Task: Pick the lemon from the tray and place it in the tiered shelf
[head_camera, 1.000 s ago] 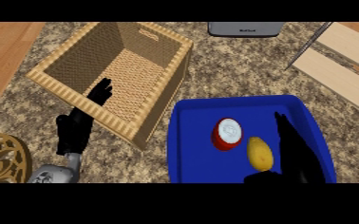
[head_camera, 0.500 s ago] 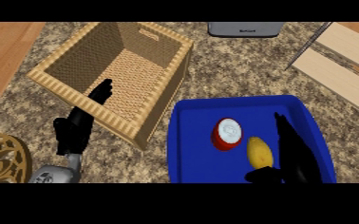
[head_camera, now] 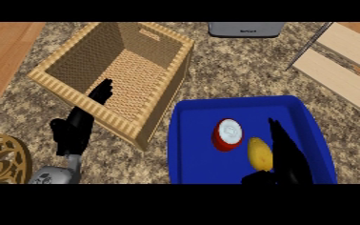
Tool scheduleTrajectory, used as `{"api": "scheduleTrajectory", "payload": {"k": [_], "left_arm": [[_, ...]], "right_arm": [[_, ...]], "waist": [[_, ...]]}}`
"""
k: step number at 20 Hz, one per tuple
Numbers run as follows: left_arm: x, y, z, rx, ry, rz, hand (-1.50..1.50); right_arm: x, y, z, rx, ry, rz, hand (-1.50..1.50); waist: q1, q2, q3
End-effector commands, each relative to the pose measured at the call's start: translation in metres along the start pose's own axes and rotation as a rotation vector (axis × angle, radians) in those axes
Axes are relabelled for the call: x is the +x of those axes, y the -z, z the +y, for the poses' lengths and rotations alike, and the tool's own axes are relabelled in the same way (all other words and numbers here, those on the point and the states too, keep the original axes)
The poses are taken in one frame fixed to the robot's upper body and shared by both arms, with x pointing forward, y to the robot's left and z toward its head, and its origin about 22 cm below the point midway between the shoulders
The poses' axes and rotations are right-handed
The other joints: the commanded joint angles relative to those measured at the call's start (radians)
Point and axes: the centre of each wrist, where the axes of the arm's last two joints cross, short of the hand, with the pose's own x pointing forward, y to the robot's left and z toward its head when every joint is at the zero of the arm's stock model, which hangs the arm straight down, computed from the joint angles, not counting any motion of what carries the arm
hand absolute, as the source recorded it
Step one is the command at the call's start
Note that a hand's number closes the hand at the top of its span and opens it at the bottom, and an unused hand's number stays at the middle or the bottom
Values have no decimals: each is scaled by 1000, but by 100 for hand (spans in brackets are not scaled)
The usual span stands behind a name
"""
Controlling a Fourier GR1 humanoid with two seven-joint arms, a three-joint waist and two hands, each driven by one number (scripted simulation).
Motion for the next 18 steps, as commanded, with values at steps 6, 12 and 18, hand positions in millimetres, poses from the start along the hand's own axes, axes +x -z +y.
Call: {"api": "scheduleTrajectory", "payload": {"k": [6,12,18], "left_arm": [[28,24,-18,-92,72,-78,0],[16,23,-13,-93,70,-66,0],[25,17,-12,-122,48,-90,0]], "right_arm": [[2,12,11,33,-105,-34,150],[28,19,12,-49,-101,-18,150],[122,72,-16,-178,57,258,150]], "waist": [[-11,5,5],[-9,7,4],[40,22,4]]}}
